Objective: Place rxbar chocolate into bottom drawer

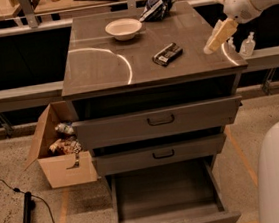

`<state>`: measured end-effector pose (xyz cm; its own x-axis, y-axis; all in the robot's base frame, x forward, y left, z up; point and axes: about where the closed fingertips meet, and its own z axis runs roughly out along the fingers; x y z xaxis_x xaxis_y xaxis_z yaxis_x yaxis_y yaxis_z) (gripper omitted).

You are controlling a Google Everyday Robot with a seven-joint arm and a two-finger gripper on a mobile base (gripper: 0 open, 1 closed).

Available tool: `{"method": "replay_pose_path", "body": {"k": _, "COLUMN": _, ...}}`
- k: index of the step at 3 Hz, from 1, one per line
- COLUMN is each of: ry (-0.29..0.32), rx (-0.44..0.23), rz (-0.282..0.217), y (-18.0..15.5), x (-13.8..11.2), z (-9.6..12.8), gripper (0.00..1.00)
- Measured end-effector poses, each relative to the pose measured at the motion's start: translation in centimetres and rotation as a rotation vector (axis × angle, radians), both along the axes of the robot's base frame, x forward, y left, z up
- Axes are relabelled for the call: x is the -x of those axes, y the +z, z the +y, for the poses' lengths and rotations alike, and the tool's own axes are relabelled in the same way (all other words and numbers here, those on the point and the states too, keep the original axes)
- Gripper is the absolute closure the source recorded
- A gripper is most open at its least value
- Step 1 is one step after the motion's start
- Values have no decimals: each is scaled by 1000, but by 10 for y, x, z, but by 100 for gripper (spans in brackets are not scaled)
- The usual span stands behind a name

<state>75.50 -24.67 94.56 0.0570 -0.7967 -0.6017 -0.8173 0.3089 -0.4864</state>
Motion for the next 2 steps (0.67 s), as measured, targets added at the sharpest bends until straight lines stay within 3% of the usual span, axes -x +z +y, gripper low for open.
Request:
{"method": "replay_pose_path", "body": {"k": 1, "ry": -117, "rx": -172, "rz": 22, "y": -19, "x": -31, "z": -2, "gripper": 0}}
{"method": "replay_pose_path", "body": {"k": 2, "ry": -171, "rx": -255, "rz": 102, "y": -53, "x": -46, "z": 10, "gripper": 0}}
